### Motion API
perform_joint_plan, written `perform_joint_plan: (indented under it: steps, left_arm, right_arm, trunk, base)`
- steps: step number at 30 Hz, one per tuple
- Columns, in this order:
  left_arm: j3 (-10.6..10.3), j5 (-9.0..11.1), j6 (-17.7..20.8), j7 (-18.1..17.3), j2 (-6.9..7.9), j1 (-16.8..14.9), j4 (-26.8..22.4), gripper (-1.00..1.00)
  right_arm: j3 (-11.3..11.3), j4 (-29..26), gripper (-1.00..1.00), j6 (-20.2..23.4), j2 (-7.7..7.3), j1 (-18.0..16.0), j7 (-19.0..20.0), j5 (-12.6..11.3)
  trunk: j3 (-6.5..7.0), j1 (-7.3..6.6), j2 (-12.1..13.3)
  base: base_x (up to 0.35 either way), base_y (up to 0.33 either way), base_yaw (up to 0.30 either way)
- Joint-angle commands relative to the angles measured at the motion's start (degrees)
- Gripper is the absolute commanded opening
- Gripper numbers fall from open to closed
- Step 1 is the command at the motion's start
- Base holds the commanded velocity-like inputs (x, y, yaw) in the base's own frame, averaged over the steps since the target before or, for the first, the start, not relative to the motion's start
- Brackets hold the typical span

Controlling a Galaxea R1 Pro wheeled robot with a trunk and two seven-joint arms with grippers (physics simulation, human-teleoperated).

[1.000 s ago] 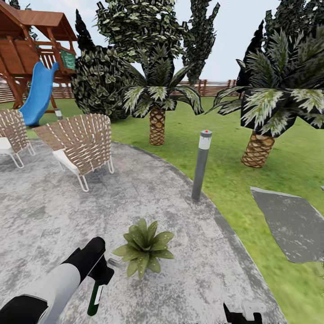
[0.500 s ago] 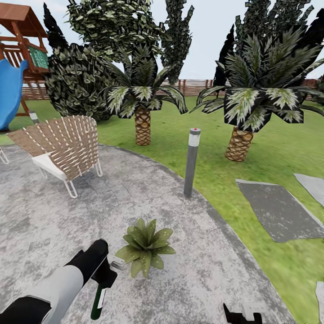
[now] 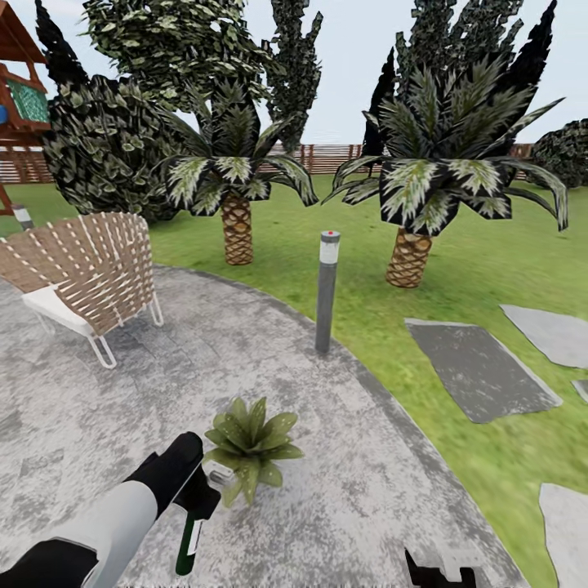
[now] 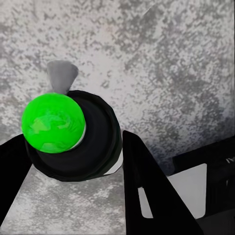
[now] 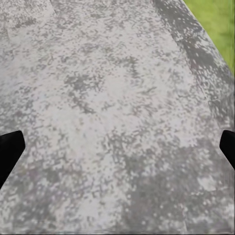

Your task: Pick up the pesticide atomizer in the garden and spray insectifuge to fully cover both potted plants in the garden.

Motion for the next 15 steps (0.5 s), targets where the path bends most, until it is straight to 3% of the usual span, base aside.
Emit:
perform_joint_plan:
  steps: [1, 7, 15]
  left_arm:
    - [-0.22, -0.73, 0.1, -0.58, 0.0, -0.04, -0.65, -1.0]
    - [-0.27, -0.77, 0.12, -0.54, -0.14, -0.07, -1.52, -1.0]
    - [-0.27, -0.95, 0.12, -0.42, -0.12, -0.08, -1.34, -1.0]
  right_arm:
    - [-0.49, 0.03, 1.0, -0.22, 0.04, -0.05, 0.45, 0.24]
    - [-0.49, 0.02, 1.0, -0.22, 0.04, -0.05, 0.53, 0.4]
    - [-0.49, 0.02, 1.0, -0.22, 0.04, -0.05, 0.45, 0.3]
  trunk:
    - [-0.05, -0.03, -0.02]
    - [-0.05, -0.03, -0.02]
    - [-0.05, -0.03, -0.02]
  base:
    - [-0.271, 0.0, -0.067]
    - [-0.277, 0.001, -0.015]
    - [-0.011, 0.266, 0.0]
